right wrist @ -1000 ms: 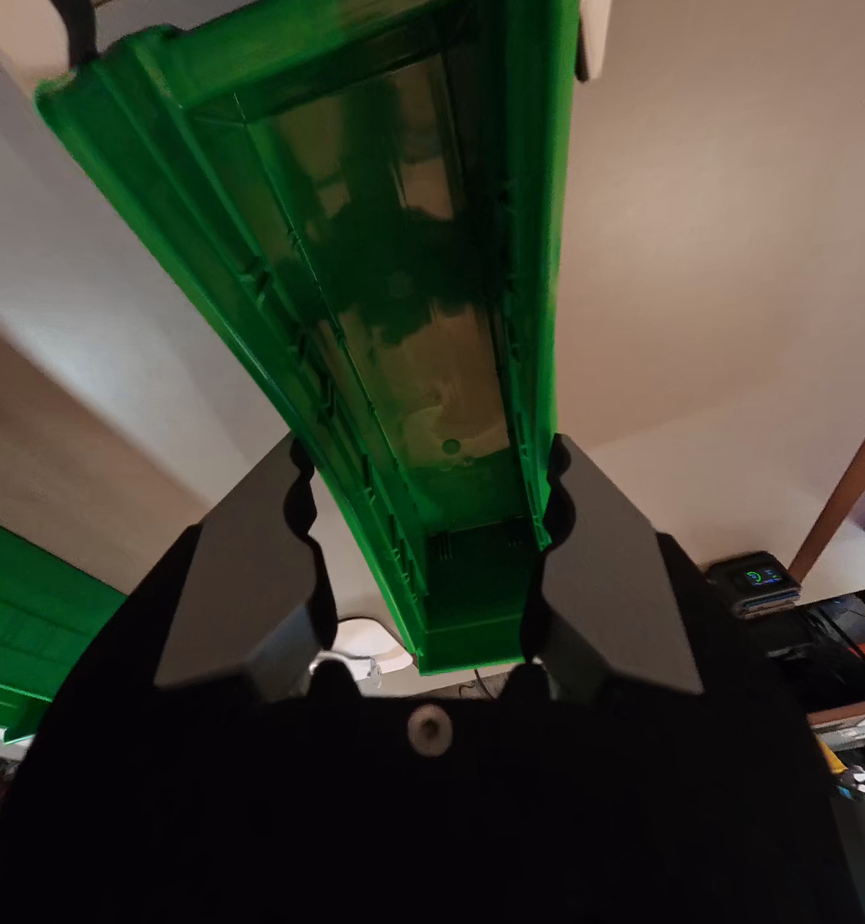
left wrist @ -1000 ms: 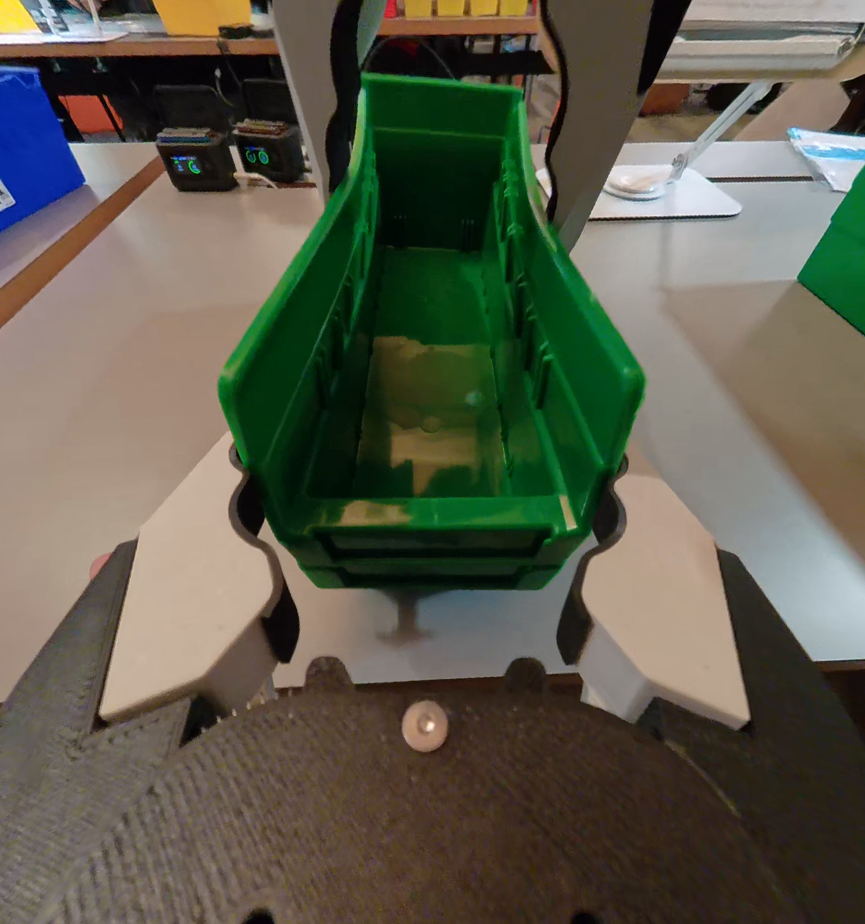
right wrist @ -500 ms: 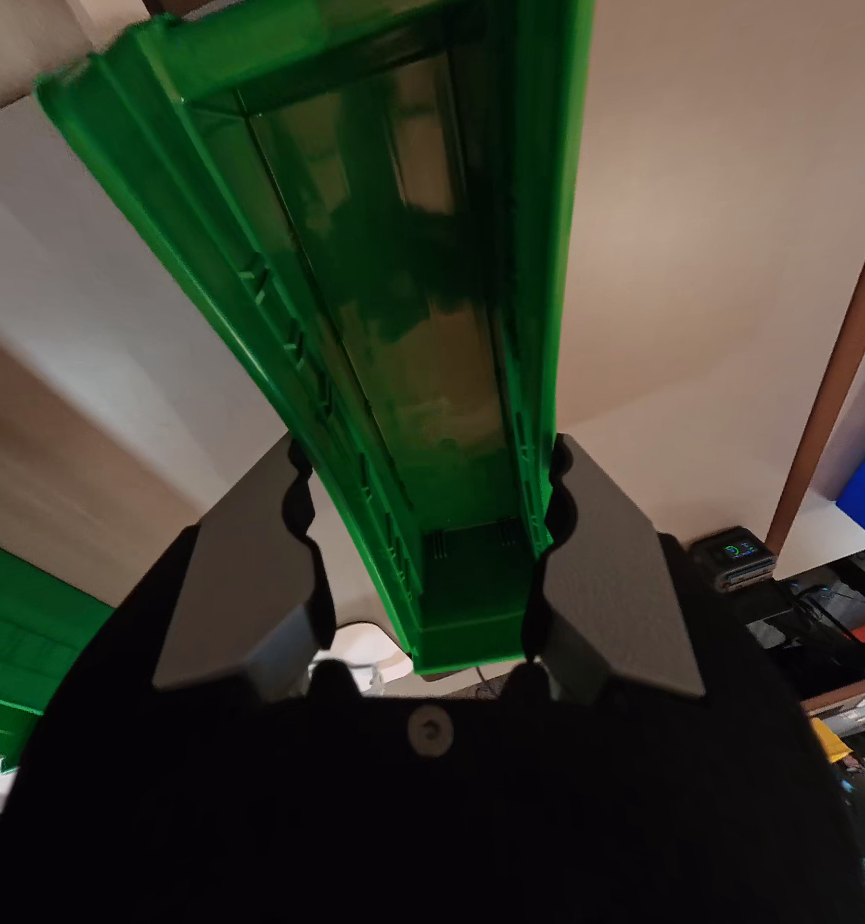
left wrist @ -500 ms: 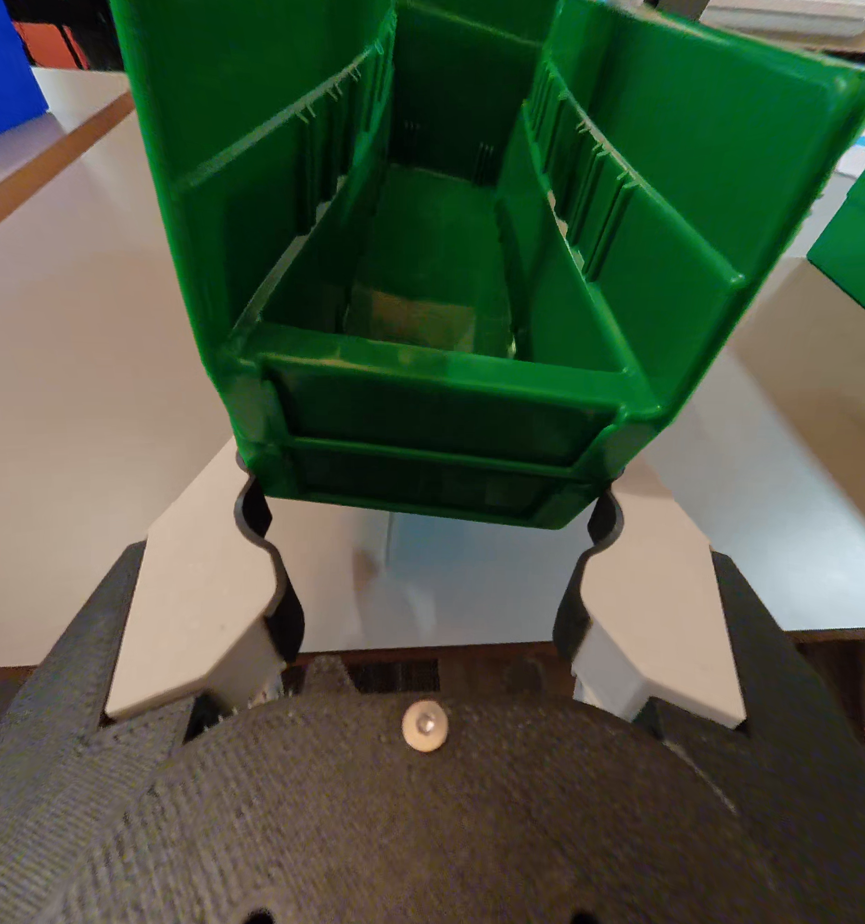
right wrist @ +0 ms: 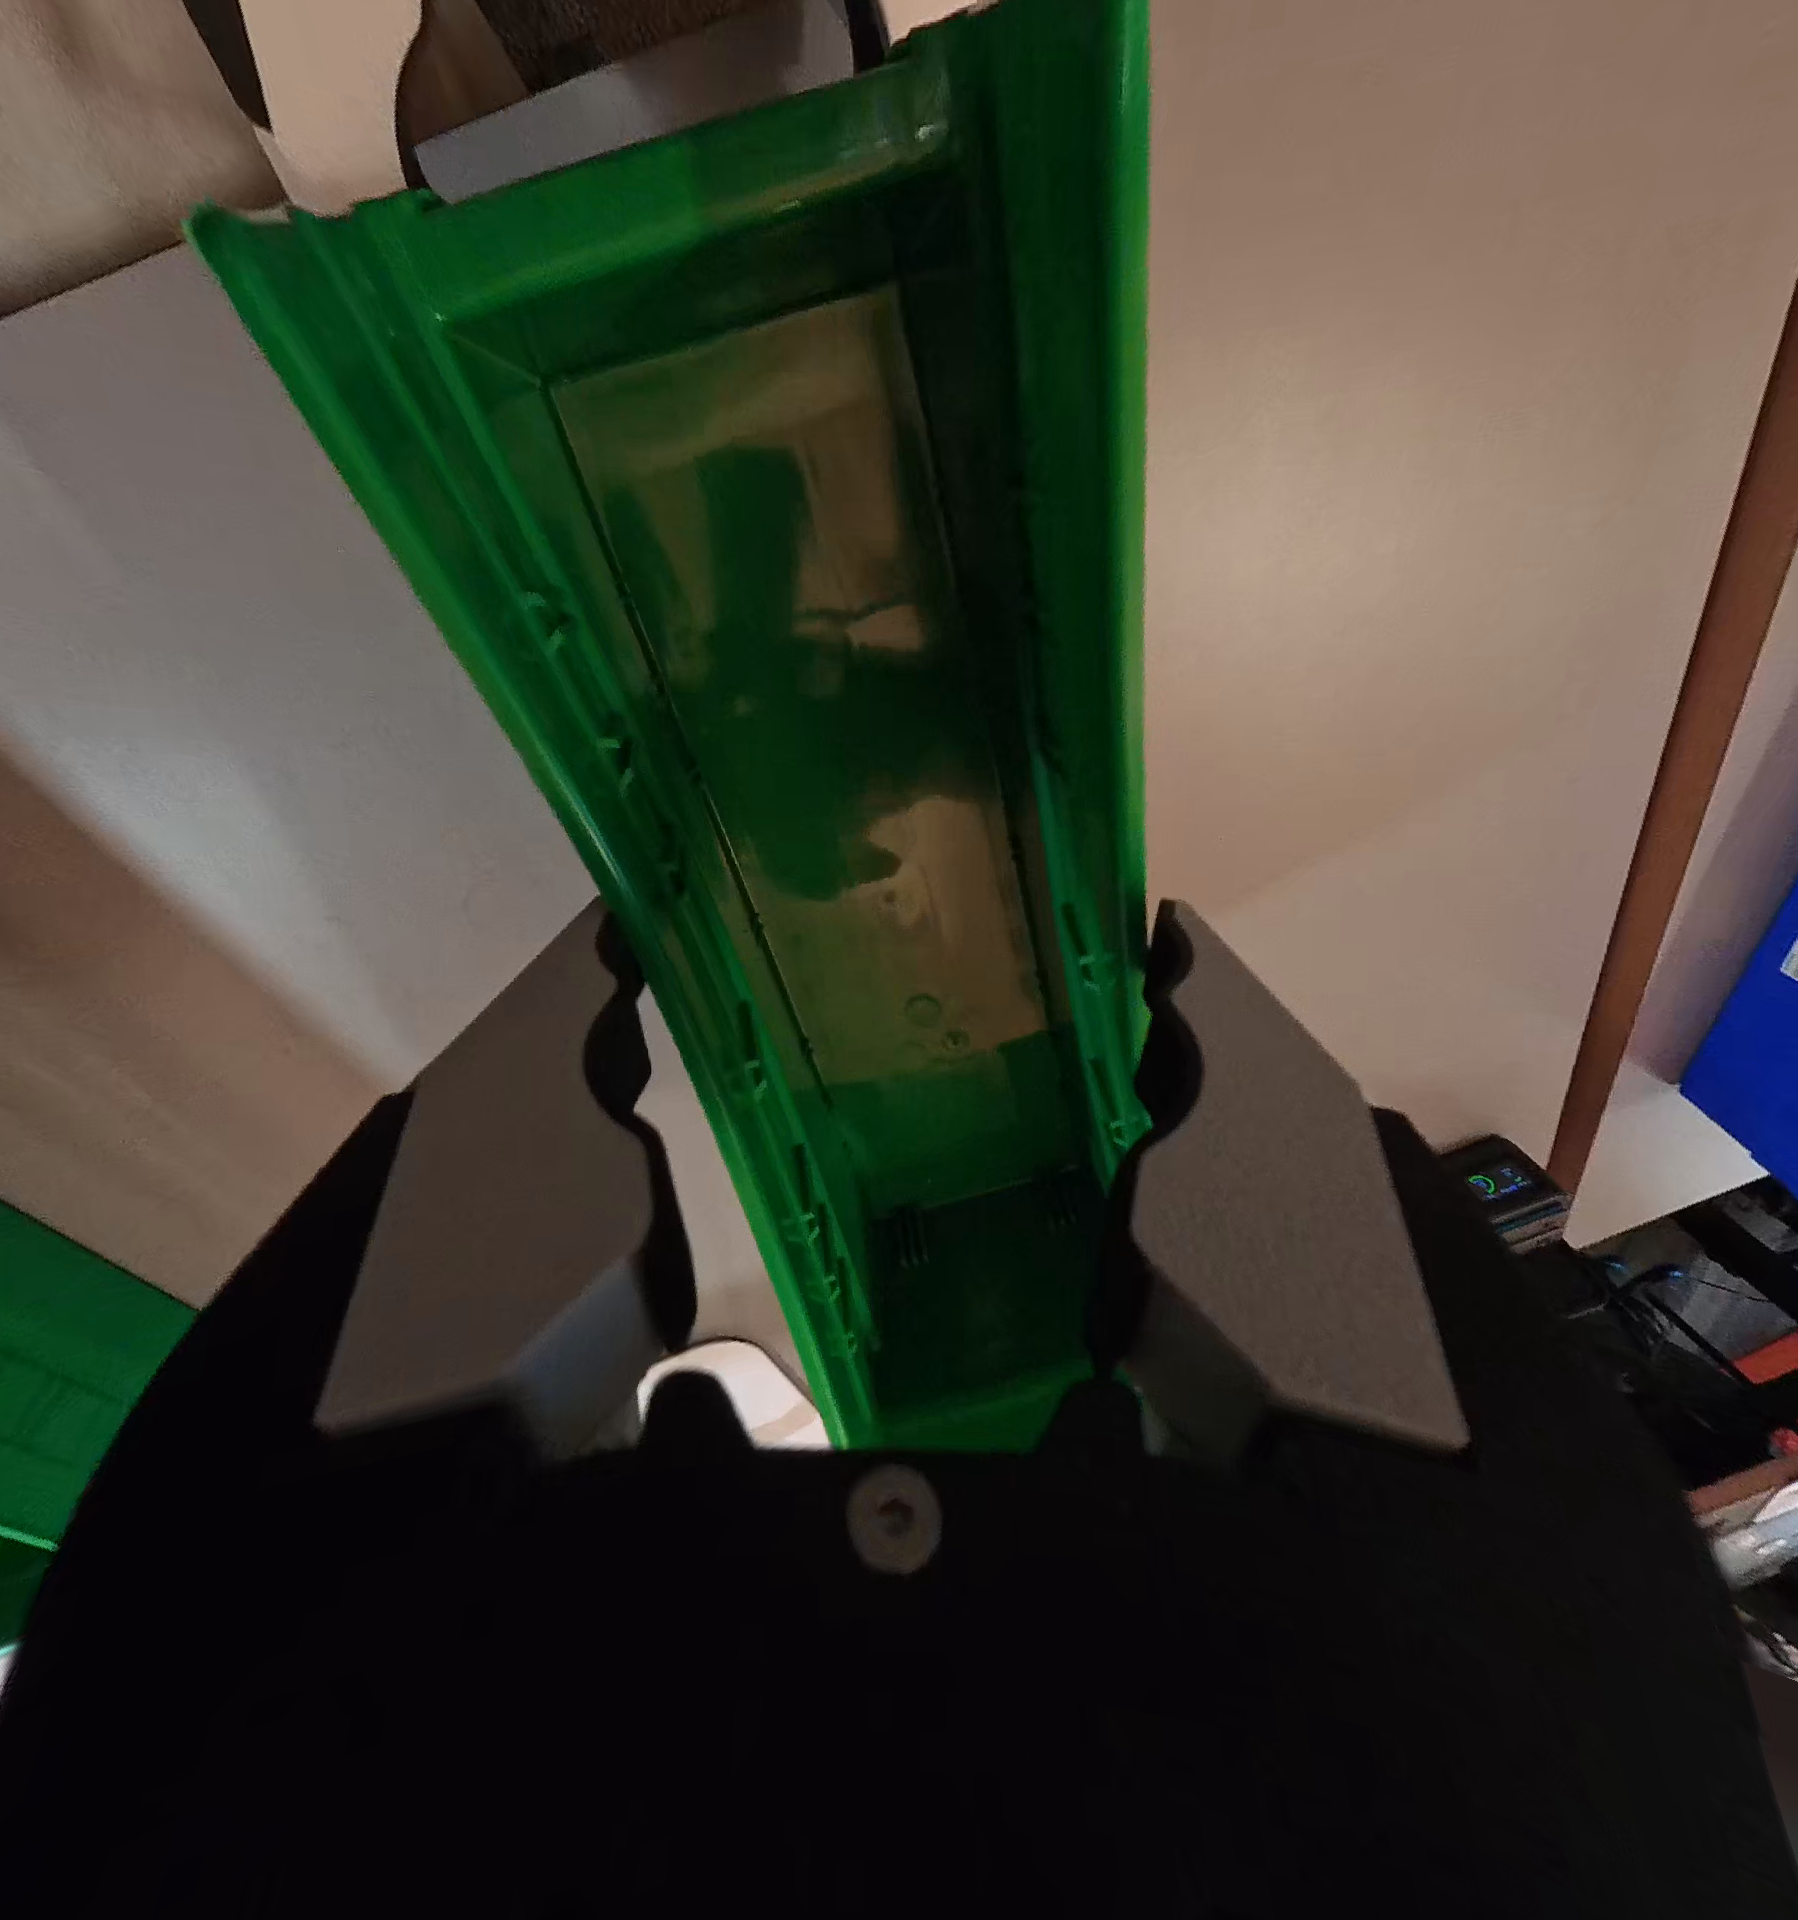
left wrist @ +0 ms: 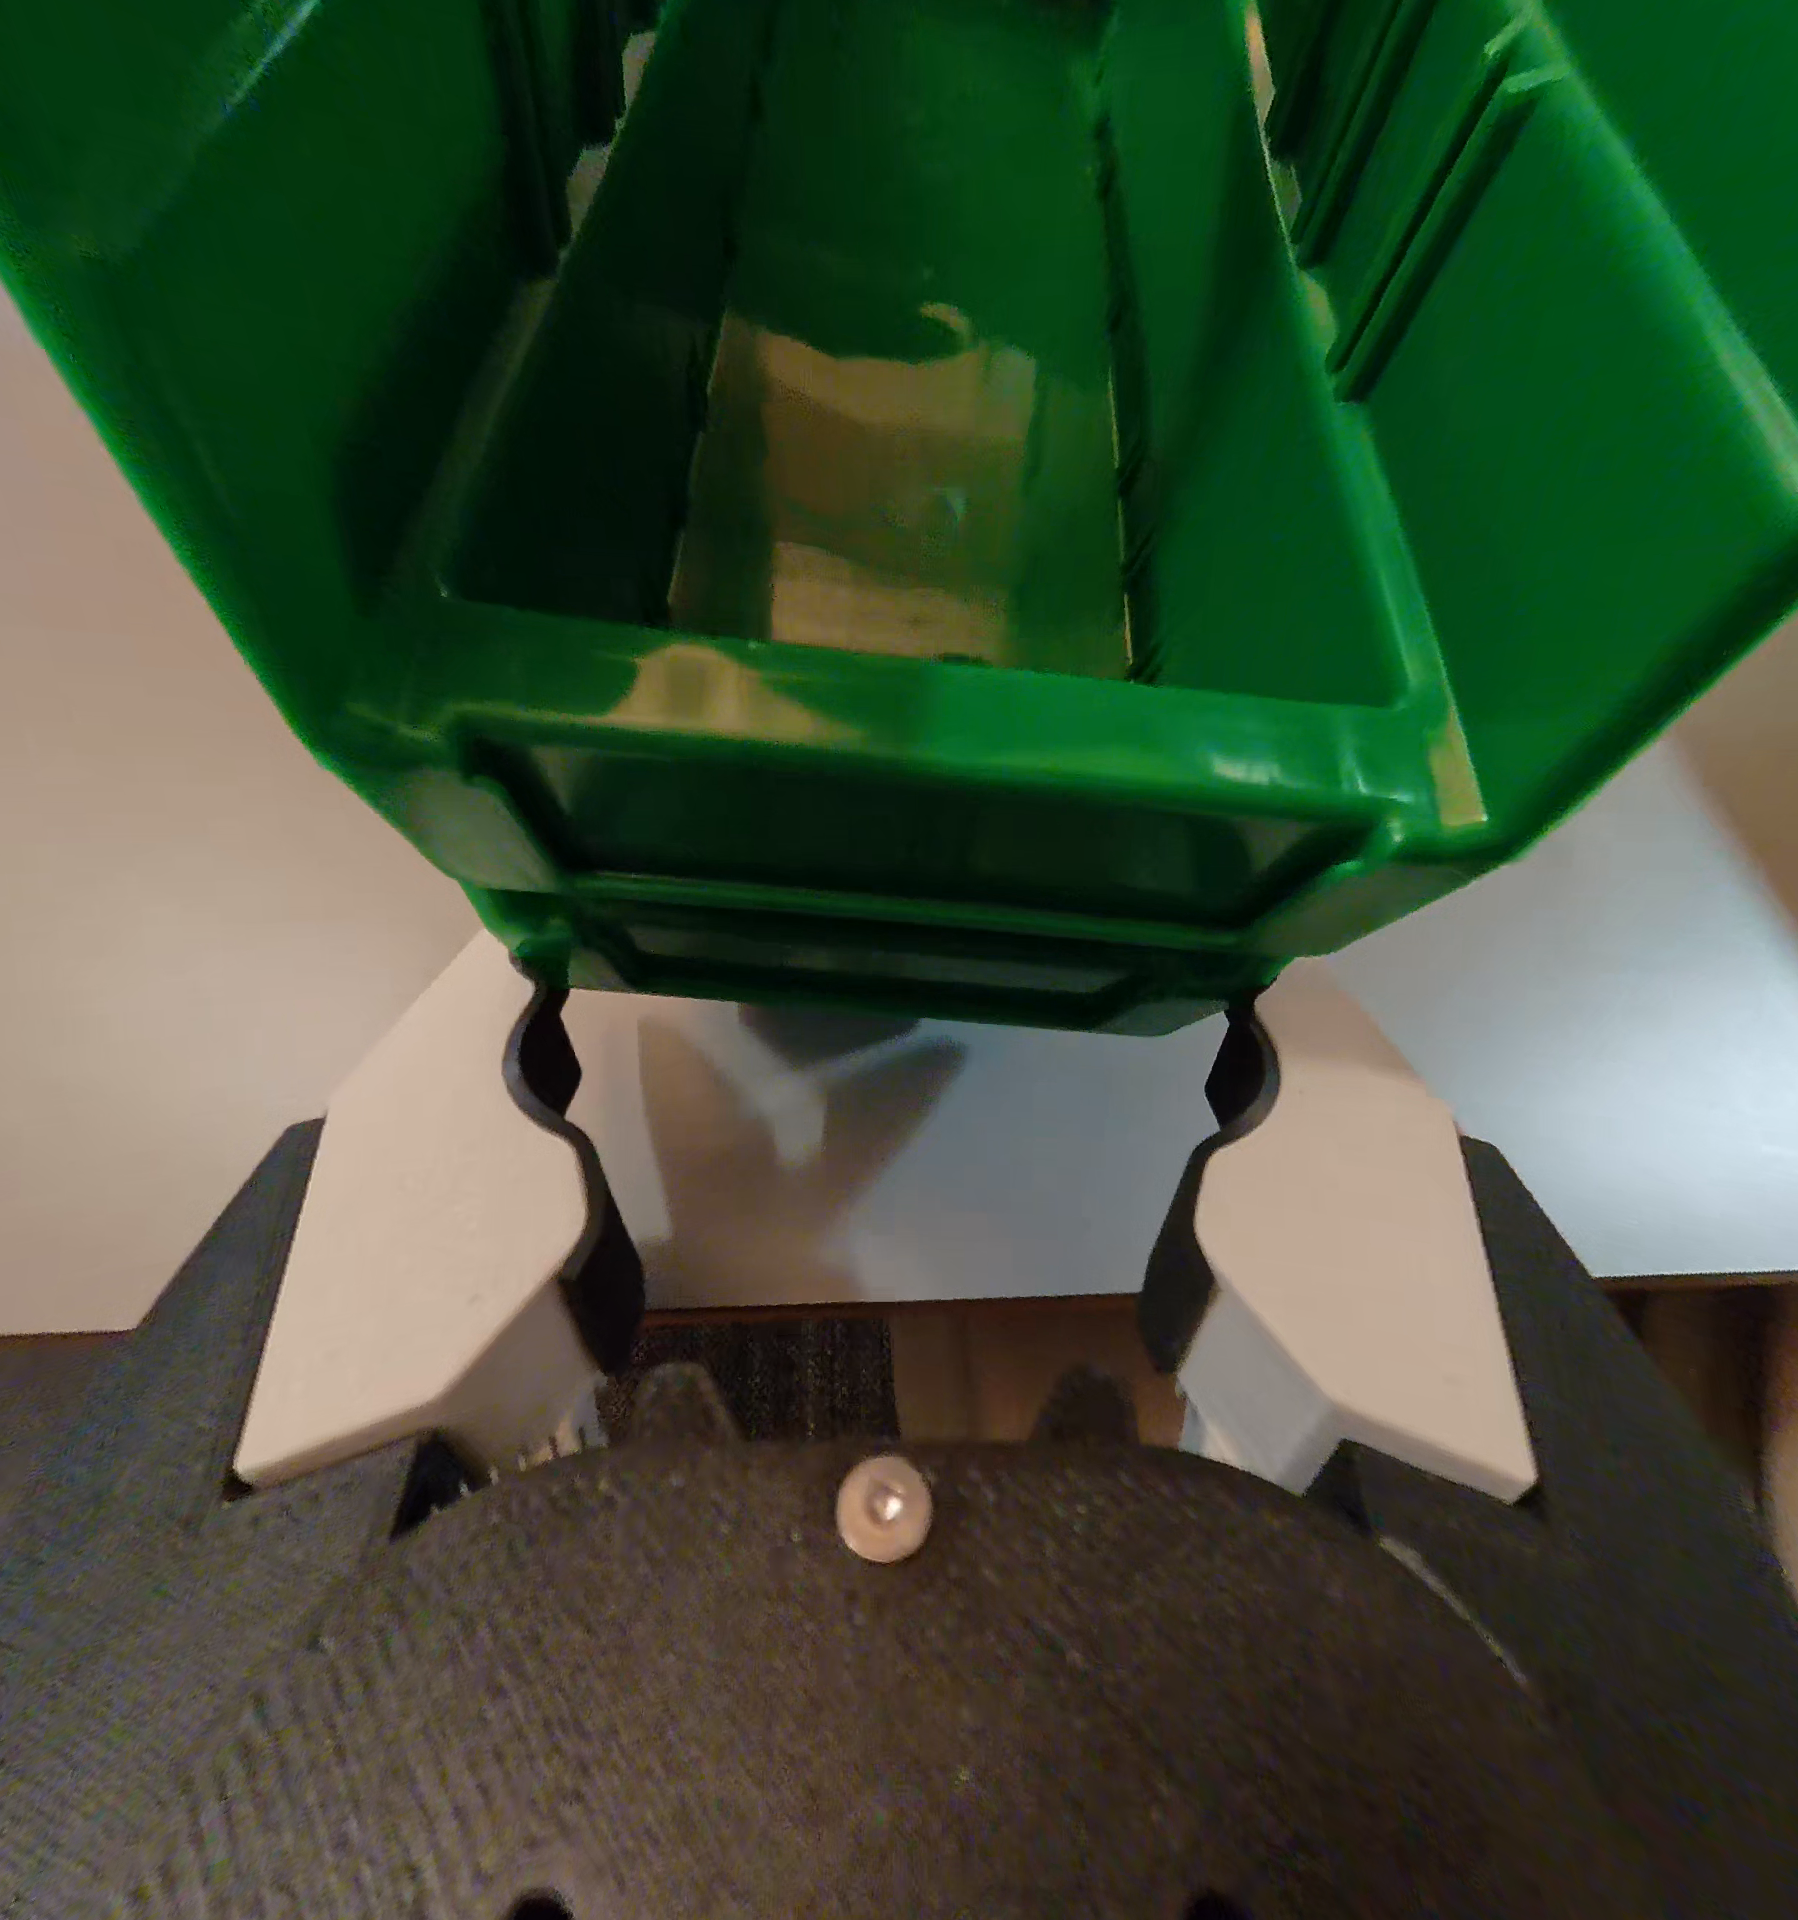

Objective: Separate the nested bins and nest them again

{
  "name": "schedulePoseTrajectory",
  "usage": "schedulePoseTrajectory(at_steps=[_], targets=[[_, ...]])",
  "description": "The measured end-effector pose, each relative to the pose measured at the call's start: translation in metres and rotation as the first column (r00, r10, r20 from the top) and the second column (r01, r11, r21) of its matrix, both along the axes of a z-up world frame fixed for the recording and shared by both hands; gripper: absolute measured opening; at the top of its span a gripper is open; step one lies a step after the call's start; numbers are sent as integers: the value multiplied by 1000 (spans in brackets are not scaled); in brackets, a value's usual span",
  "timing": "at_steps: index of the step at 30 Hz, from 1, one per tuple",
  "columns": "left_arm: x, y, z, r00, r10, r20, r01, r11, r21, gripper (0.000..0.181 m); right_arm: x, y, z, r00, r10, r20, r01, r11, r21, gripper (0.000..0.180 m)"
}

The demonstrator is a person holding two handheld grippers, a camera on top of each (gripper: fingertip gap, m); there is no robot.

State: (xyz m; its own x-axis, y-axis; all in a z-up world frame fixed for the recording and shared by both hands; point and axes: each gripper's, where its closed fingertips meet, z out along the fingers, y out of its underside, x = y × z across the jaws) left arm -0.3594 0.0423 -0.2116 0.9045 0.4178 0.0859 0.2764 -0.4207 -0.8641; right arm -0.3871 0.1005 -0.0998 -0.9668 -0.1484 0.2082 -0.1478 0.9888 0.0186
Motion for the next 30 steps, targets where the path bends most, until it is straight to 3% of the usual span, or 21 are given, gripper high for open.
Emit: schedulePoseTrajectory(at_steps=[19,25,30], targets=[[2,-3,5,1000,-21,-12,21,999,26,117,4,11,5,998,-53,21,54,998,-13,95],[5,-26,16,997,47,56,-51,996,70,113,3,17,7,997,-82,10,82,995,-49,96],[21,-45,32,964,21,264,-87,966,244,108,4,19,4,998,-68,-1,68,997,-41,96]])
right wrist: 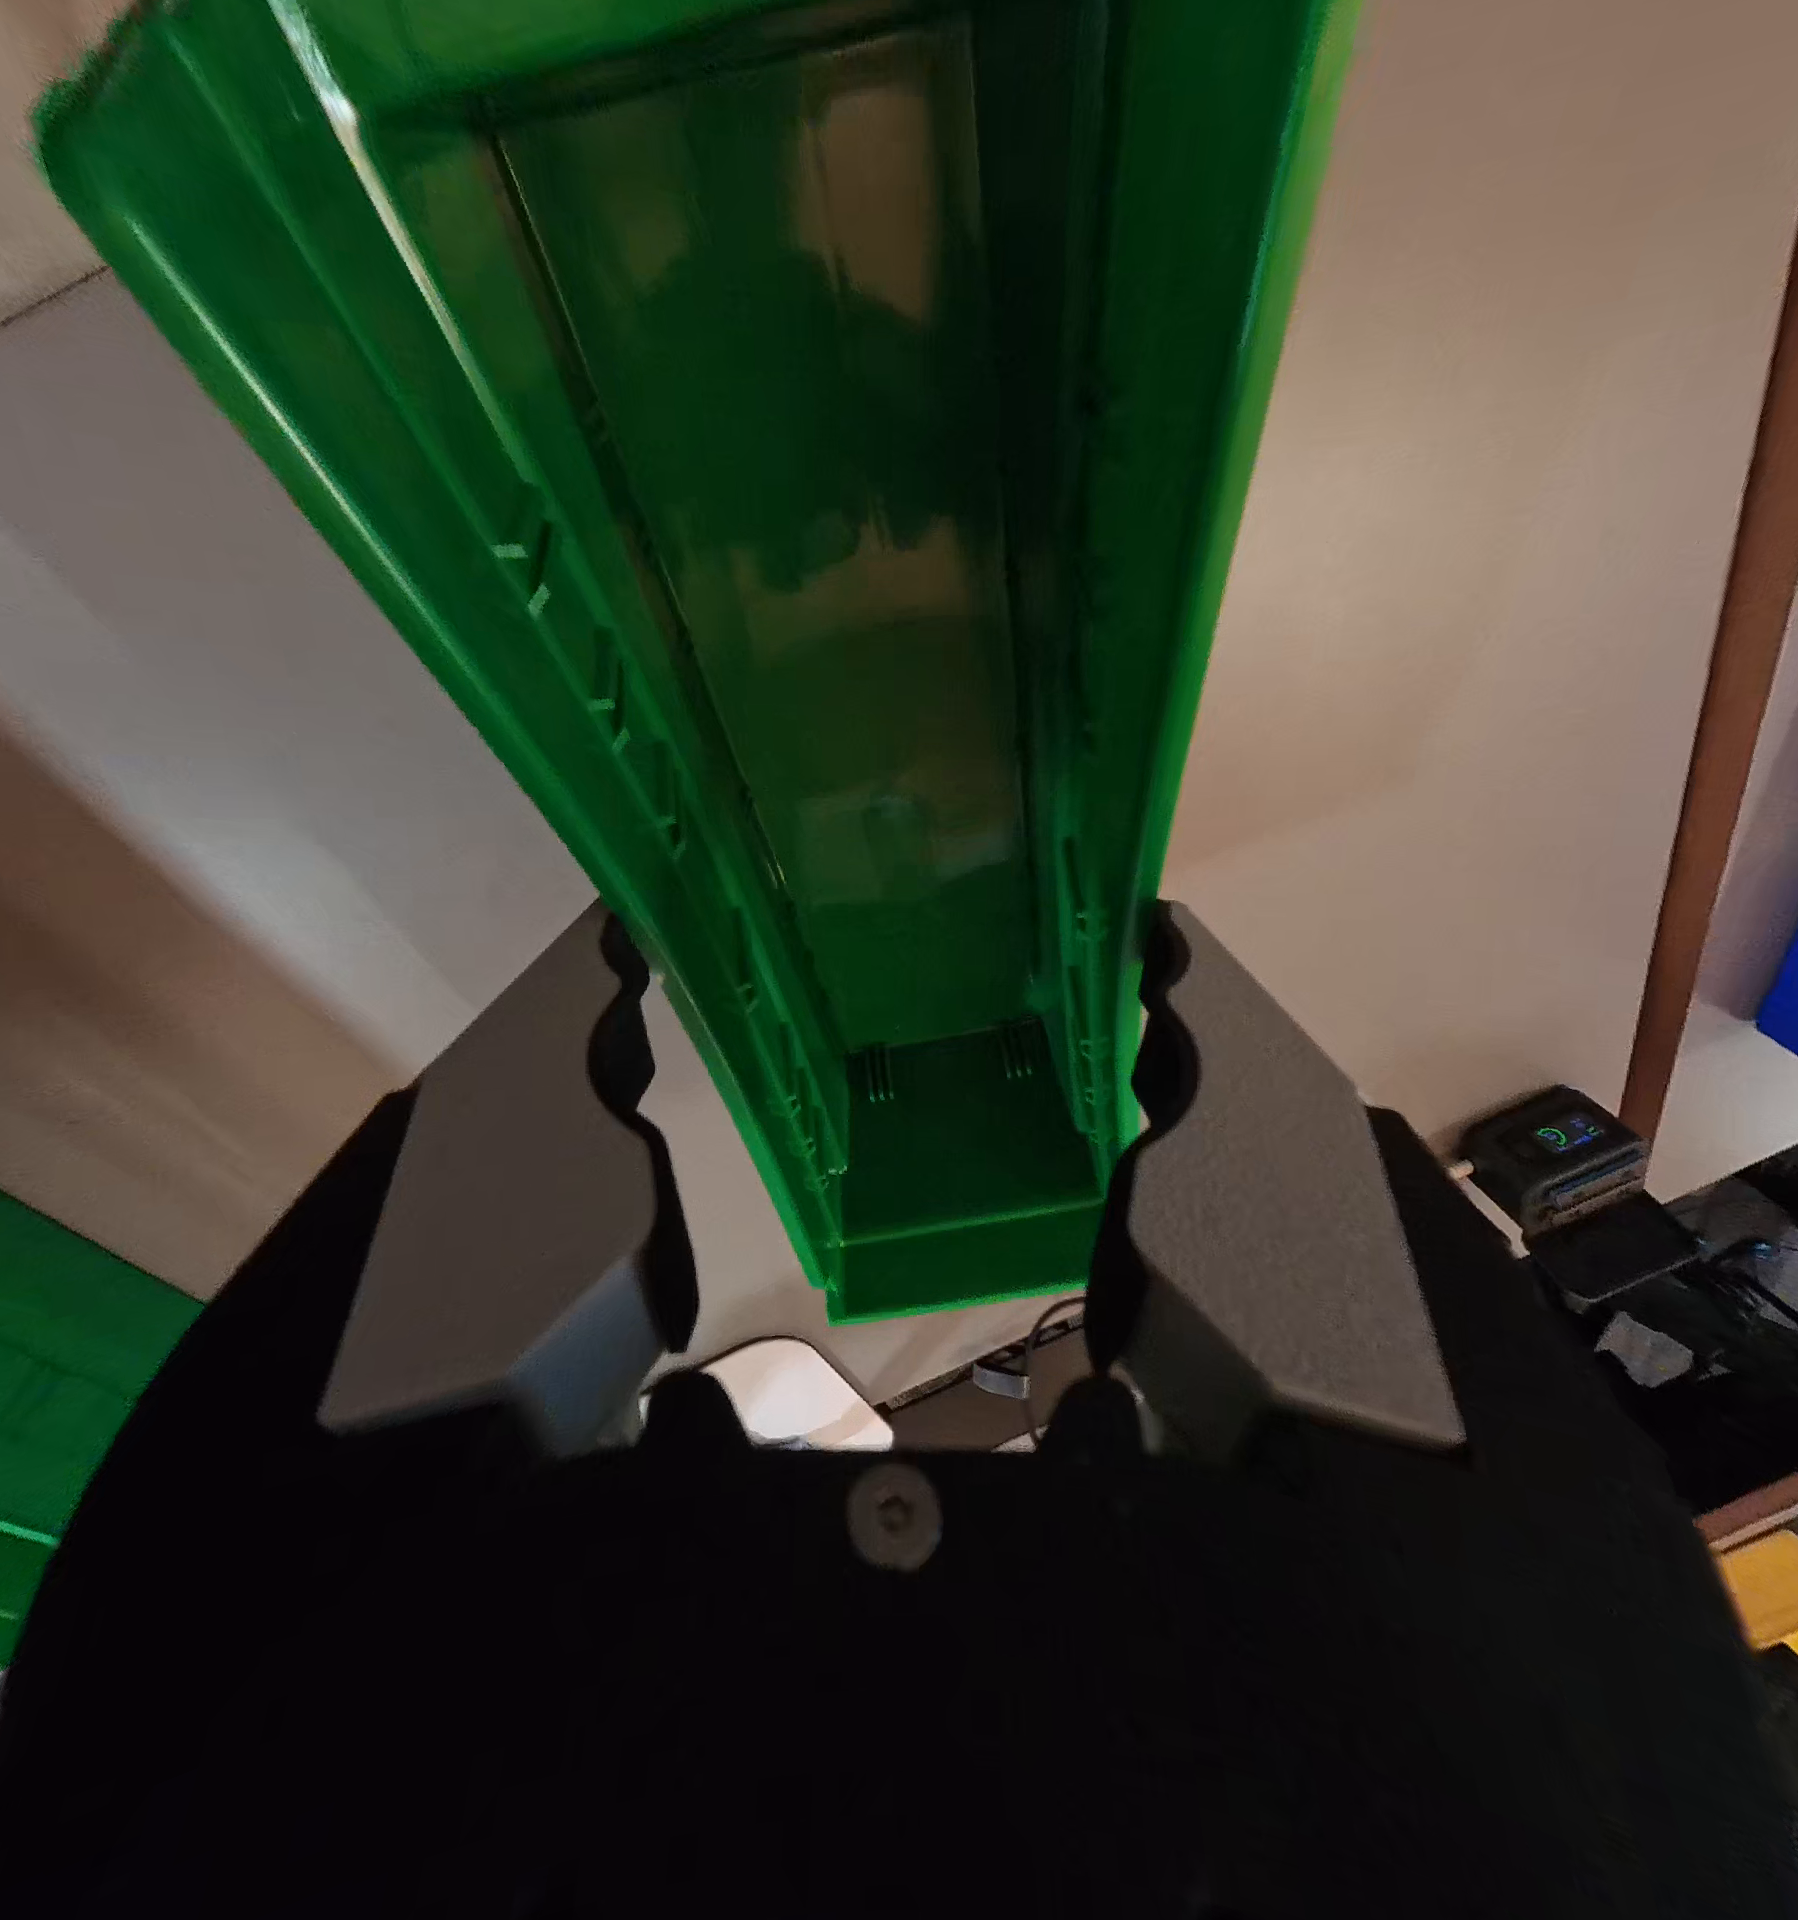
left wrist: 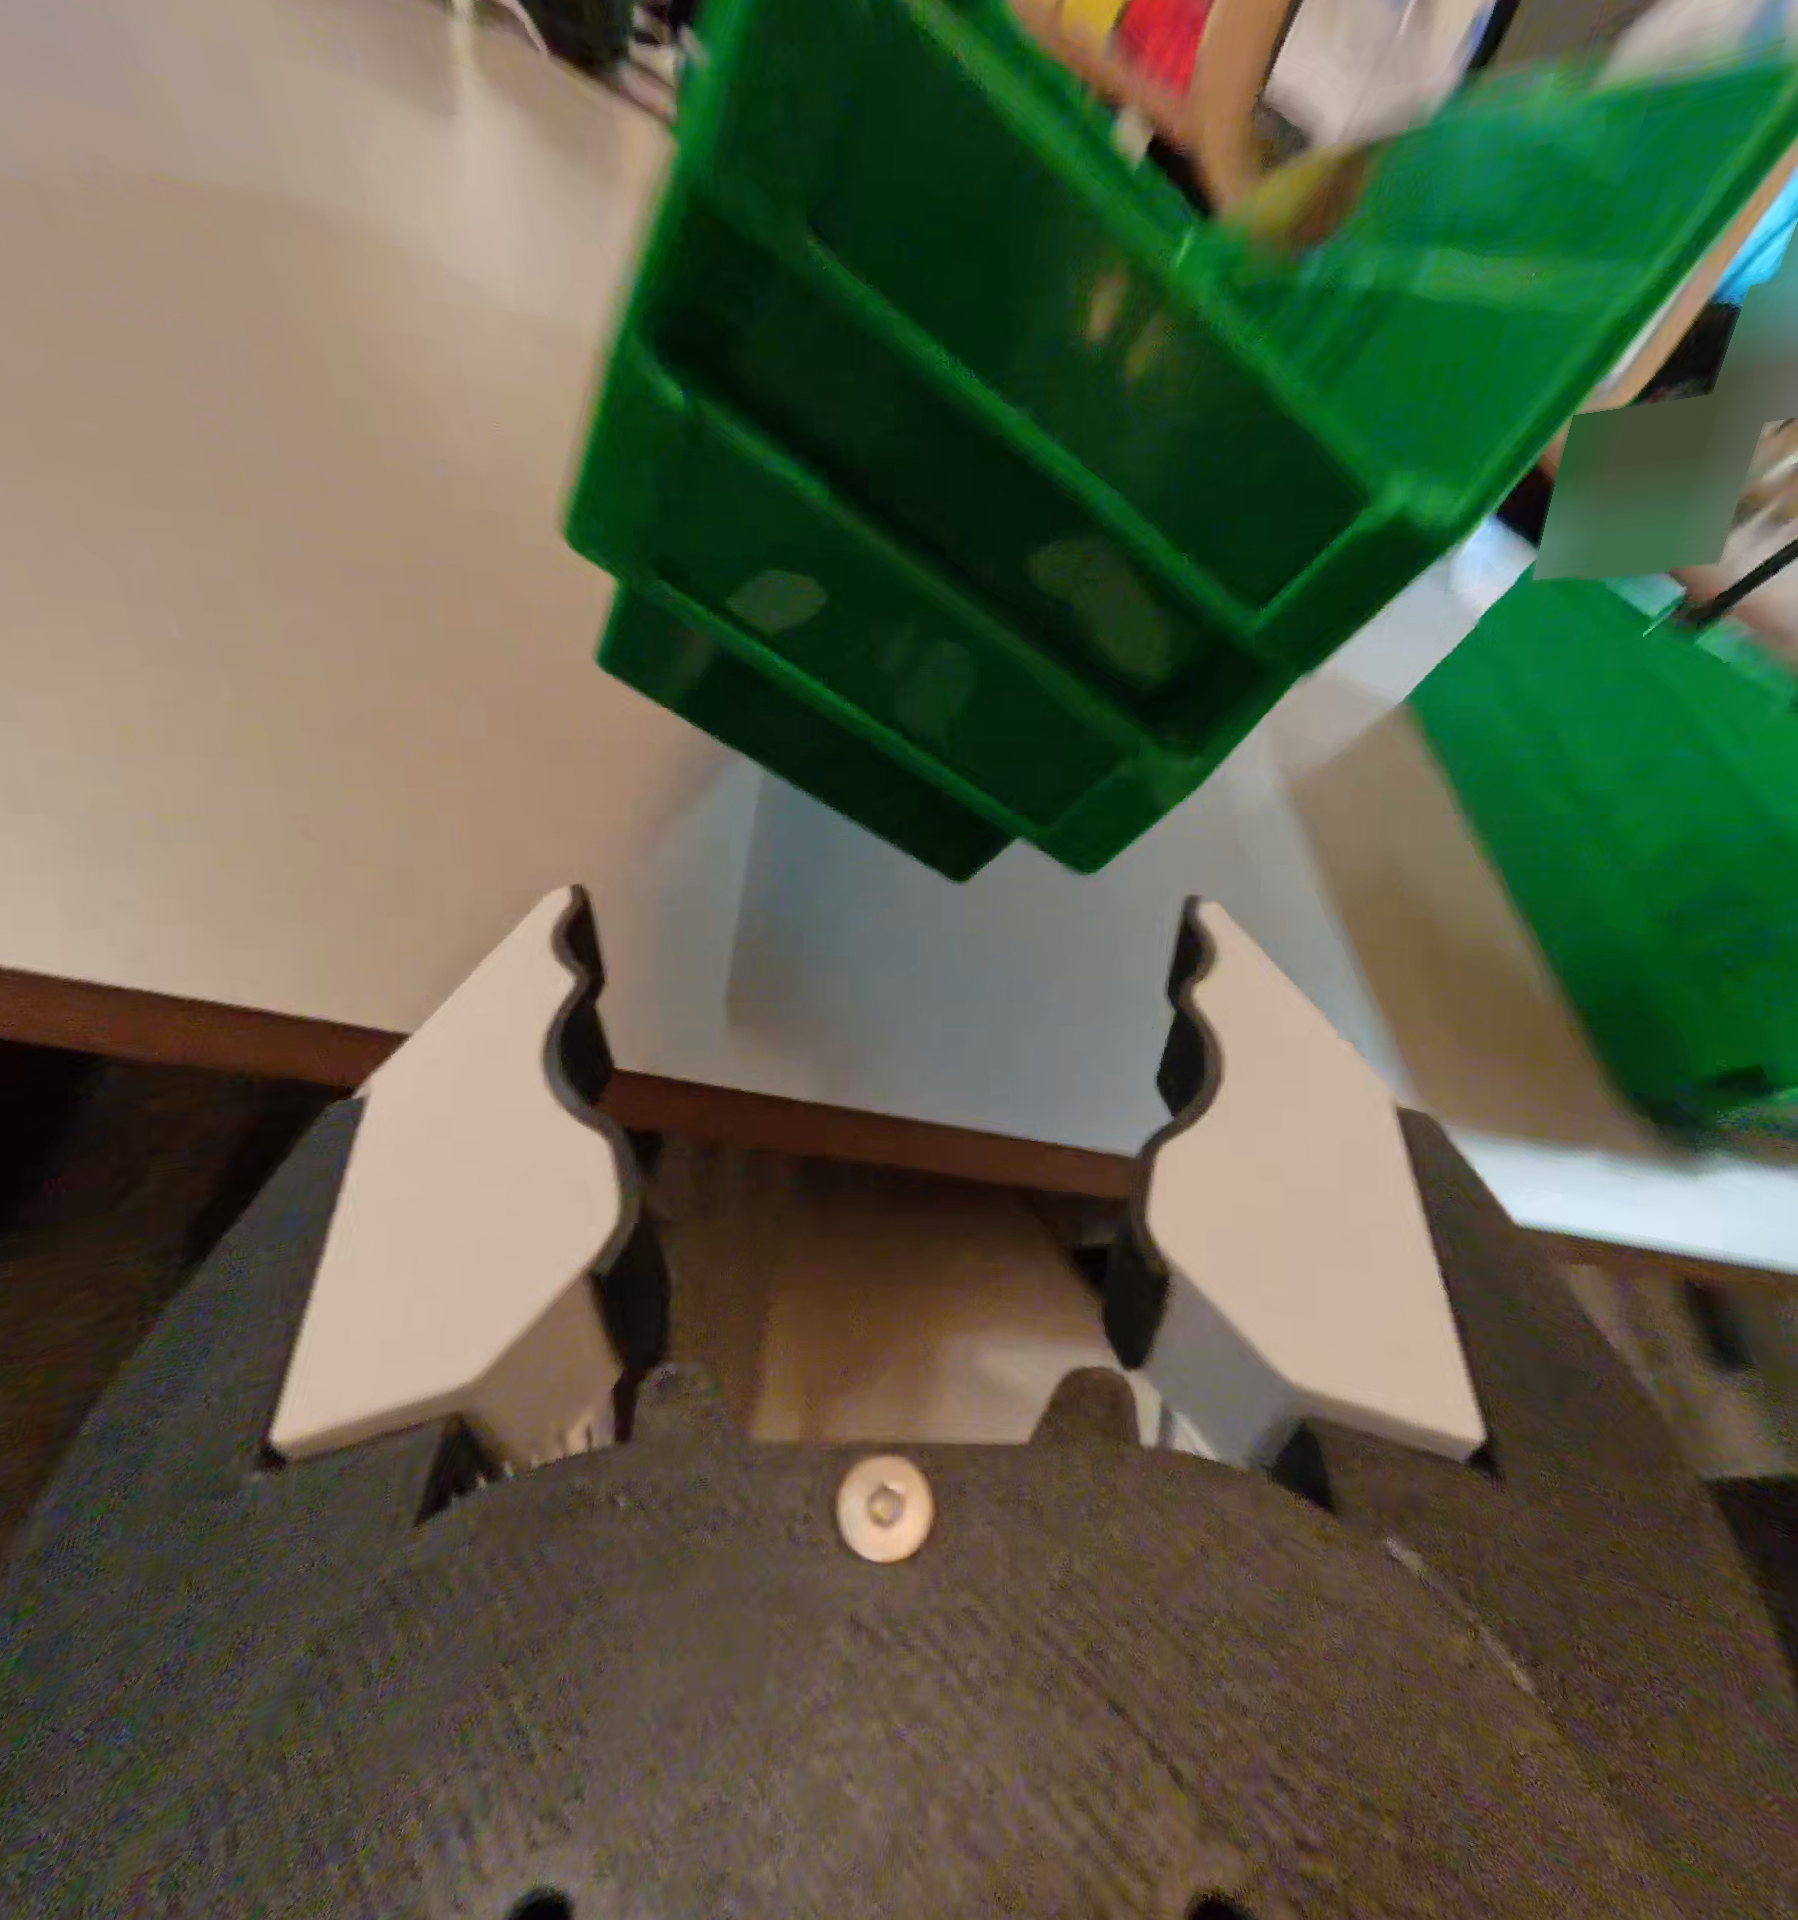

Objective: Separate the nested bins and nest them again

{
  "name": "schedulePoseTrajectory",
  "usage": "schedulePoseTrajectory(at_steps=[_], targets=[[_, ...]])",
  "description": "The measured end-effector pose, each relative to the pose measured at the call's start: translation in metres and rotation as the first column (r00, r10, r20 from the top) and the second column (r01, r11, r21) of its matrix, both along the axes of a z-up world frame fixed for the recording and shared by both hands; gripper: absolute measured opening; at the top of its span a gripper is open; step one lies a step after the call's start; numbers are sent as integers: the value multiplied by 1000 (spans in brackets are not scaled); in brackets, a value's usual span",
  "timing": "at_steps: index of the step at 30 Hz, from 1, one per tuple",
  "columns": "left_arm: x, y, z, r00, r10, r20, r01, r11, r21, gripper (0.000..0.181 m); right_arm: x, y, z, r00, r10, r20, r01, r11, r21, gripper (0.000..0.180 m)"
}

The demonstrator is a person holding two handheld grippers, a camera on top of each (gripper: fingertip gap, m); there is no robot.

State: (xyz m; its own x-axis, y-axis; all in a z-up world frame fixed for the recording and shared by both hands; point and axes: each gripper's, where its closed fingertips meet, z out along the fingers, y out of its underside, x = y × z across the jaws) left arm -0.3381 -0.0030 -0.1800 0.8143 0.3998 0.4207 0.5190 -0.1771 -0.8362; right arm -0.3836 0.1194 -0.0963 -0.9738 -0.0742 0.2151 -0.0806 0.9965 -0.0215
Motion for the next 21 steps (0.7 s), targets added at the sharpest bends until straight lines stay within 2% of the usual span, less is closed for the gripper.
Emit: schedulePoseTrajectory(at_steps=[3,5,9,13,16,21], targets=[[2,-6,25,973,-67,220,7,964,266,73,3,-2,-7,1000,11,8,-11,1000,7,96],[-2,-6,27,925,-120,360,-23,929,369,58,4,-4,-11,1000,20,13,-20,1000,9,96],[-13,-5,8,828,-129,546,-113,915,387,47,5,-10,-16,999,38,16,-38,999,12,96],[-18,0,3,824,-116,554,-120,921,370,45,6,-17,-17,998,55,17,-56,998,9,96],[-18,3,-2,826,-101,555,-116,932,342,32,6,-20,-21,997,74,13,-74,997,28,96],[-16,6,-18,834,-44,549,-114,962,249,32,3,-23,-27,994,113,-7,-112,992,63,95]])
